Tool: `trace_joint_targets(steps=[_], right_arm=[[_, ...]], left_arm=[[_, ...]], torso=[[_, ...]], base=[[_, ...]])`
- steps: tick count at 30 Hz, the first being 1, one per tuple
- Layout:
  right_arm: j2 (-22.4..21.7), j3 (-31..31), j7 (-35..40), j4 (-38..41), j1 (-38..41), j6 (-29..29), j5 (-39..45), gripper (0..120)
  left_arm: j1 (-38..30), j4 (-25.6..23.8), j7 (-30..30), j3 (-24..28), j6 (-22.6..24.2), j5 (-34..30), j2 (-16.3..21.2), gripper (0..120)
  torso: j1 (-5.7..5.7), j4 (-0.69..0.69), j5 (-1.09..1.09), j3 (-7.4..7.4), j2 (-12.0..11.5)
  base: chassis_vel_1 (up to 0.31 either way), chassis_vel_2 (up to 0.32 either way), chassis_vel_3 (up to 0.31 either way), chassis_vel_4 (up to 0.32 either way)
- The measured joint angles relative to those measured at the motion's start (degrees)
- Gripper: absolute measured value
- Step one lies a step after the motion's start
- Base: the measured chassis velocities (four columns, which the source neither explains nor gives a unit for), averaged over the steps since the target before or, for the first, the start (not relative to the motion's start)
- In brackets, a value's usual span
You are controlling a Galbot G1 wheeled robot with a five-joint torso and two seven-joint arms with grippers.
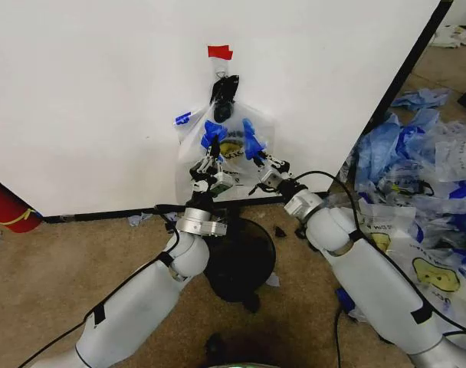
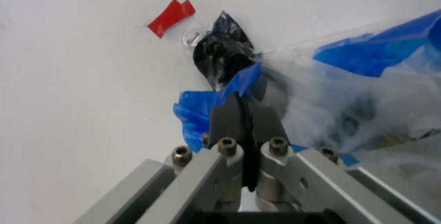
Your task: Pick up the garbage bag from the wall and place it over the trash bin.
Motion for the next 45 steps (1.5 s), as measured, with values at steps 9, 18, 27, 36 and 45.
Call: trace_joint_targets(steps=[9, 18, 27, 36, 45], right_arm=[[0.31, 0.97, 0.27, 0.82, -0.57, -0.03, 1.01, 0], [0.29, 3.61, 1.46, 4.4, -3.79, -2.43, 7.98, 0], [-0.09, 5.63, 2.99, 8.46, -8.06, -5.39, 14.17, 0], [-0.33, 6.55, 3.73, 11.28, -11.46, -7.47, 17.86, 0], [-0.08, 6.26, 4.5, 13.09, -13.6, -8.76, 21.47, 0]], left_arm=[[0.09, -0.27, 0.01, -0.1, -0.15, -0.19, 0.04, 0], [1.28, -2.98, 0.13, -0.41, 0.63, -3.54, 1.86, 0], [2.39, -6.65, 0.3, 0.37, 2.89, -12.01, 3.5, 0], [4.37, -10.52, 0.15, 0.44, 4.64, -18.26, 5.26, 0], [8.38, -15.55, -0.06, -1.77, 6.47, -25.4, 8.92, 0]], torso=[[0.0, 0.0, 0.0, 0.0, 0.0], [0.0, 0.0, 0.0, 0.0, 0.0], [0.0, 0.0, 0.0, 0.0, 0.0], [0.0, 0.0, 0.0, 0.0, 0.0], [0.0, -0.03, -0.02, -0.01, 0.0]], base=[[0.0, 0.0, 0.0, 0.0], [0.0, 0.0, 0.0, 0.0], [0.0, 0.0, 0.0, 0.0], [0.0, 0.0, 0.0, 0.0], [0.0, 0.0, 0.0, 0.0]])
